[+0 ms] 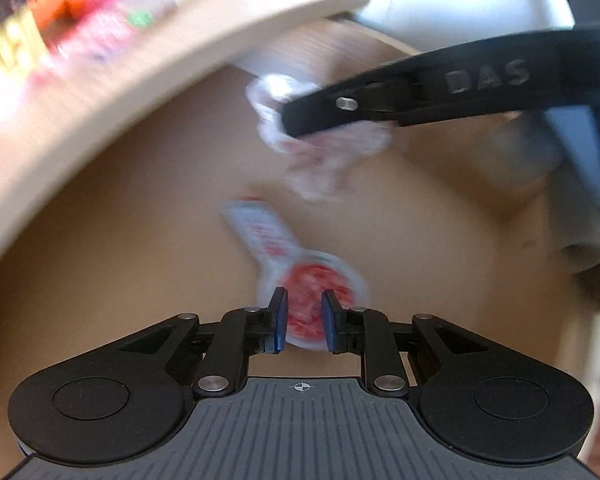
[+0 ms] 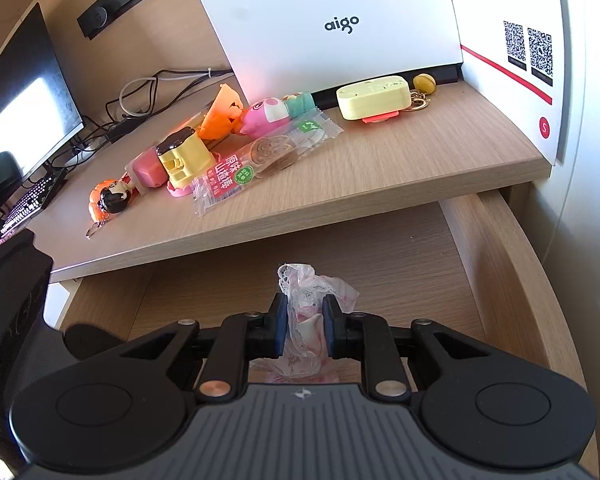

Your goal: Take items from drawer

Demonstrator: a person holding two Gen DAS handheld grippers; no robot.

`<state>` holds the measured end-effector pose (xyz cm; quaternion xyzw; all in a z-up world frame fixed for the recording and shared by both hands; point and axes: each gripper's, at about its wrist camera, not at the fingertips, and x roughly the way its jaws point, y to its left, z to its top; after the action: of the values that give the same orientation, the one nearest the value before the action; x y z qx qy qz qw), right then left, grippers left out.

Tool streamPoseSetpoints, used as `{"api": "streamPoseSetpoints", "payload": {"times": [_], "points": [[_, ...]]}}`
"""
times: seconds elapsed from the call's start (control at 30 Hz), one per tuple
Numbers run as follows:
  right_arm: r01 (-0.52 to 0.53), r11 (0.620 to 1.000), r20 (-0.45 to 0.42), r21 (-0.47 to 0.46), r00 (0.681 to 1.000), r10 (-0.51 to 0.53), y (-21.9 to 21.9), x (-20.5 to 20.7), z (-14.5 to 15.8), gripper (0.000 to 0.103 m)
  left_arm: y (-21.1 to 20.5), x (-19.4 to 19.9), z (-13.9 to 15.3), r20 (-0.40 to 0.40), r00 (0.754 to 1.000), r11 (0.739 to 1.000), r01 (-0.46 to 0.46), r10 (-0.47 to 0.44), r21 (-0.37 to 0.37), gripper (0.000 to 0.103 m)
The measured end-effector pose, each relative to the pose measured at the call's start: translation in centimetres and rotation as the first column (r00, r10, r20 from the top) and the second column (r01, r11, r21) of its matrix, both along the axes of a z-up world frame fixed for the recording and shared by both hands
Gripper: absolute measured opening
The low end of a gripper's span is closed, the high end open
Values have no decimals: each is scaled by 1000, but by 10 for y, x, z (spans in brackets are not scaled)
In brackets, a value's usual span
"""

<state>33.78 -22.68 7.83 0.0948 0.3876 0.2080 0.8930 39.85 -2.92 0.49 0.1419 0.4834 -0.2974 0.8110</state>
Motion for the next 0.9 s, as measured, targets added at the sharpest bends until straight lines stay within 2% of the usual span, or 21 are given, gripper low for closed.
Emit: {"api": "streamPoseSetpoints", "payload": {"times": [0.07,0.2,0.3,0.4,0.47,0.73,0.9], "points": [[0,1000,2,3,1000,0,0,0,0,18,11,2,0,17,999,999,-40,39,22,28],[0,1000,9,10,1000,0,0,-1,0,18,34,0,3,-93,991,993,-97,91,-63,28],[-1,1000,11,13,1000,1,0,-1,0,18,29,-10,0,-116,991,997,-66,61,-40,28],[0,1000,12,13,1000,0,-1,-1,0,18,-1,-12,-16,-141,990,1000,-7,5,-15,31],[1,1000,11,13,1000,-1,-1,-1,0,18,-11,-17,-17,-122,992,999,30,-31,-12,33],[0,1000,8,14,1000,0,-1,0,0,18,-13,-21,-13,-133,990,998,32,-38,-48,34],[1,1000,9,15,1000,-1,-1,-1,0,18,-15,-16,-11,-176,983,995,33,-49,-93,35]]}}
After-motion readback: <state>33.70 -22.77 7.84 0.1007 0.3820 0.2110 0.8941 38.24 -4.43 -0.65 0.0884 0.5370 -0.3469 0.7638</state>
